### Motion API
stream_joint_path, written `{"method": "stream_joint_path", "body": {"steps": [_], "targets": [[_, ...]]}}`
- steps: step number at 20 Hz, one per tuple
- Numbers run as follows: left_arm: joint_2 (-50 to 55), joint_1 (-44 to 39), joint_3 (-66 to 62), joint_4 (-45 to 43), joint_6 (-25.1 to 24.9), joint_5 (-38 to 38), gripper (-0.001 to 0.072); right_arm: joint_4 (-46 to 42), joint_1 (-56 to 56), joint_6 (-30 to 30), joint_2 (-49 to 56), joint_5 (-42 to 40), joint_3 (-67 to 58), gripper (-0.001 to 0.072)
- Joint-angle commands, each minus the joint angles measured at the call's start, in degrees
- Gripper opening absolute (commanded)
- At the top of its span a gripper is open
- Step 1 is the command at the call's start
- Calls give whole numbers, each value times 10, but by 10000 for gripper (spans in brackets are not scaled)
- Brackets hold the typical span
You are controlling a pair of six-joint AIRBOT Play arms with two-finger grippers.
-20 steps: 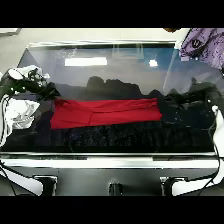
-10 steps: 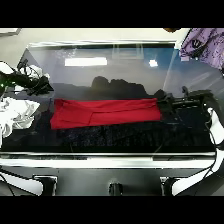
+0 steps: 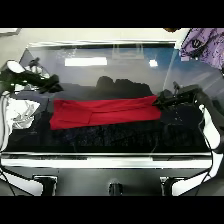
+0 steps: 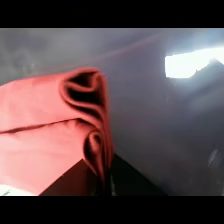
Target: Fold the clothes and pants, and hang the long-sleeved shirts on hangers.
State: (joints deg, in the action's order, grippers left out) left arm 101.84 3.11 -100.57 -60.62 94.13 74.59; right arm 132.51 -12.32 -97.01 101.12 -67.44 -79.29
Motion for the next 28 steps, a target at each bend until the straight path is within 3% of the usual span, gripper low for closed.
{"method": "stream_joint_path", "body": {"steps": [1,5,8,13,17,24,28], "targets": [[33,-96,0,48,21,-37,18,-130,3,100,-90,-35,-1,30],[93,-247,0,73,80,-119,17,-244,3,175,-183,-93,-23,30],[135,-337,-1,169,80,-203,17,-294,3,200,-219,-145,-55,31],[188,-433,-1,333,79,-330,16,-331,3,219,-256,-191,-83,31],[212,-469,-1,378,79,-387,16,-338,3,226,-260,-214,-115,31],[210,-447,-2,382,75,-373,15,-336,3,243,-260,-214,-134,31],[143,-363,-2,227,81,-274,14,-258,7,280,-260,-195,-134,31]]}}
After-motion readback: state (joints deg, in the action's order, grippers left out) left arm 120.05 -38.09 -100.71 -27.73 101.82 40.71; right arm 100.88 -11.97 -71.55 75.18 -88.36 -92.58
